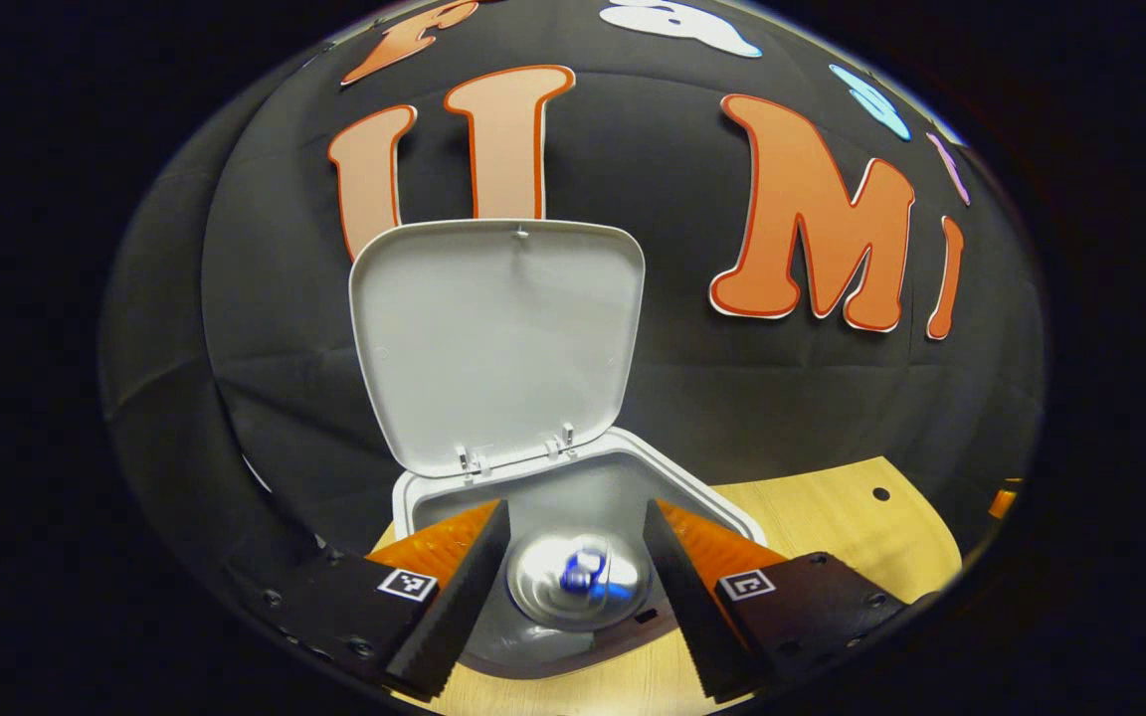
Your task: Press the lid of the desktop garbage bin to open it, pick up the crumpled paper on the desktop and throw it into the bin, then pick up the pop can on the desktop and drop it into the bin, and finally close the garbage bin lid.
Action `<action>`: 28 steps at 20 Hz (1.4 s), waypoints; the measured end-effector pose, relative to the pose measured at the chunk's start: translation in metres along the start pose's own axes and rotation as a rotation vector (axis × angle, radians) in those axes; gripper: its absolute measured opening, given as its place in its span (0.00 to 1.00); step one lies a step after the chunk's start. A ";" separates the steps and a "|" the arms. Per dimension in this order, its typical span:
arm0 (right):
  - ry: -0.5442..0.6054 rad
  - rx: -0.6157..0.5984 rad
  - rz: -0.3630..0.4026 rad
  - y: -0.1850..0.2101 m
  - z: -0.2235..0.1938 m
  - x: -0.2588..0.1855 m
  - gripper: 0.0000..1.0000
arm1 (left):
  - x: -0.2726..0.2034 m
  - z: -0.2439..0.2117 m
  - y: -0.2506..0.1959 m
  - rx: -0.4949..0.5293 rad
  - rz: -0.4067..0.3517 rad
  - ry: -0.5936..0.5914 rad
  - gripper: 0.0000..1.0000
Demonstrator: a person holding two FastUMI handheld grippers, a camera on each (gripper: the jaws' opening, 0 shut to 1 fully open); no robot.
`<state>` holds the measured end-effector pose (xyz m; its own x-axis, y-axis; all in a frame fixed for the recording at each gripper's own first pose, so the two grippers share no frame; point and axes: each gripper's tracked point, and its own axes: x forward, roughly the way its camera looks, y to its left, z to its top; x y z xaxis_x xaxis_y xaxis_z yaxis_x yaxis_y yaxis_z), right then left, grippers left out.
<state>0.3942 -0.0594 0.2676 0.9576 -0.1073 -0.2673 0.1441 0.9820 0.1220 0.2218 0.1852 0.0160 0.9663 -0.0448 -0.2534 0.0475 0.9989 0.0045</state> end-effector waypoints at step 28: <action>-0.003 0.025 0.062 0.006 0.015 0.019 0.95 | 0.023 0.251 0.056 -0.082 0.018 -0.023 0.94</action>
<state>0.4165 -0.0581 0.2773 0.9655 -0.0473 -0.2559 0.0910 0.9826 0.1619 0.3099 0.2360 0.2532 0.9724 -0.0267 -0.2319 0.0105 0.9974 -0.0708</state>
